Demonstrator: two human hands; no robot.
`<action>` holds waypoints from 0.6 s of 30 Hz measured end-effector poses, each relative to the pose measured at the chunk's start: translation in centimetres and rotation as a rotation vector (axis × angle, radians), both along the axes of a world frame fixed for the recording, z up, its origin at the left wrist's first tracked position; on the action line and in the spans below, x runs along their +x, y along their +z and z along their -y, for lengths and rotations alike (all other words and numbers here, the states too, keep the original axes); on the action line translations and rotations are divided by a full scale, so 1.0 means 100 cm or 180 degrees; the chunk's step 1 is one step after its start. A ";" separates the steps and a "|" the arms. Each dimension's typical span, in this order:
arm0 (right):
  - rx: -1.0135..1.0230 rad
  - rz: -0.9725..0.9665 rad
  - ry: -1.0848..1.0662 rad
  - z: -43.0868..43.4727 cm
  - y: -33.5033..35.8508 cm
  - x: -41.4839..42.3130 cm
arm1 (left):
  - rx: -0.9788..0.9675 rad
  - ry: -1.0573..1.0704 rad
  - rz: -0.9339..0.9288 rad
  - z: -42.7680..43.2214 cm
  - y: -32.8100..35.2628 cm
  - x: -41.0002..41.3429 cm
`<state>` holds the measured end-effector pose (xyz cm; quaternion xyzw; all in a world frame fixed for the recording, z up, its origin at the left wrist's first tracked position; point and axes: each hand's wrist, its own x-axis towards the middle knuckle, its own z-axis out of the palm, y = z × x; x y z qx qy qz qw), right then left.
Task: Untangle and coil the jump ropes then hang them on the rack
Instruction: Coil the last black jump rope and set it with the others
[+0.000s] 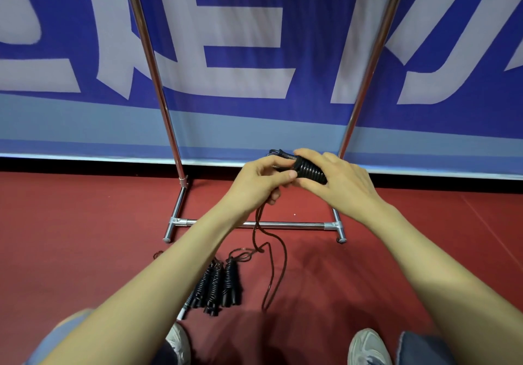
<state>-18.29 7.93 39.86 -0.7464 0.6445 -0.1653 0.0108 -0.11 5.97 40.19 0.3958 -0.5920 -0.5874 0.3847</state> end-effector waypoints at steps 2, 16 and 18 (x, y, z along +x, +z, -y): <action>-0.0052 0.0012 -0.0051 0.000 0.001 0.001 | 0.0022 -0.0032 0.0026 0.000 0.000 -0.001; 0.0552 0.2890 0.0223 0.005 0.017 -0.012 | -0.0037 -0.0144 0.0281 0.007 -0.007 0.003; 0.0803 0.3279 0.0478 0.003 0.021 -0.013 | -0.0072 -0.0208 0.0427 0.007 -0.006 0.003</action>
